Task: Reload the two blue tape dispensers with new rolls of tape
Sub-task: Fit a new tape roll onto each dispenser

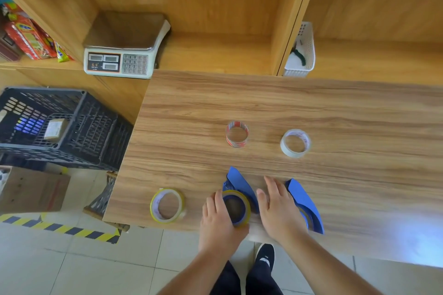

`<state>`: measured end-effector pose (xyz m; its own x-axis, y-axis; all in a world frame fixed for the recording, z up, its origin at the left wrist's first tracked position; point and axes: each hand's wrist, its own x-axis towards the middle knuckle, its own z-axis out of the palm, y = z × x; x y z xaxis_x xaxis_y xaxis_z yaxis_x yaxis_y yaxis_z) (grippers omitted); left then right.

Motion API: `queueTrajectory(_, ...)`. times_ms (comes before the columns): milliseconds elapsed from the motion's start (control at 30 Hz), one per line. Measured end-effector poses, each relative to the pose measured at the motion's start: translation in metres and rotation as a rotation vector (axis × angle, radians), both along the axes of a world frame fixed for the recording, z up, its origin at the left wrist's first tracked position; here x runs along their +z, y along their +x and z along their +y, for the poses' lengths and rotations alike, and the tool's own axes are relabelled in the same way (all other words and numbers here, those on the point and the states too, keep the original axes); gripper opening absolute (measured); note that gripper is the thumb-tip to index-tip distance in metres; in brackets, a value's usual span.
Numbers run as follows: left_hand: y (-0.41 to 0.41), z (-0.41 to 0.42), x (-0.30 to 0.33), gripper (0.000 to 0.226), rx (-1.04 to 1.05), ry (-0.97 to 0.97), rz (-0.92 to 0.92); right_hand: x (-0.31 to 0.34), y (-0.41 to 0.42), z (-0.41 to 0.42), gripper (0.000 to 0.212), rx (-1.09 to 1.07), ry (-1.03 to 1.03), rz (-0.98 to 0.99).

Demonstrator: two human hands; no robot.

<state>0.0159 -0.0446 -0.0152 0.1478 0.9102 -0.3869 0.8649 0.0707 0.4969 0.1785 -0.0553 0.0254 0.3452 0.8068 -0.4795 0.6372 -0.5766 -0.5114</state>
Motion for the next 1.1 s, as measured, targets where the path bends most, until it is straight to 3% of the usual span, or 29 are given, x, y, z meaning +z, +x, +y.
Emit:
queueTrajectory(600, 0.010, -0.004, -0.013, 0.121, 0.039, 0.017, 0.051, 0.002, 0.007, 0.006, 0.055, 0.062, -0.005, -0.008)
queueTrajectory(900, -0.076, 0.013, 0.006, 0.108, 0.174, 0.219, 0.152, 0.011, -0.043, 0.034, 0.060, 0.233, 0.046, -0.082)
queueTrajectory(1100, -0.139, 0.031, 0.000, 0.121, 0.322, 0.110, 0.137, 0.013, -0.102, 0.054, 0.066, 0.388, 0.005, -0.131)
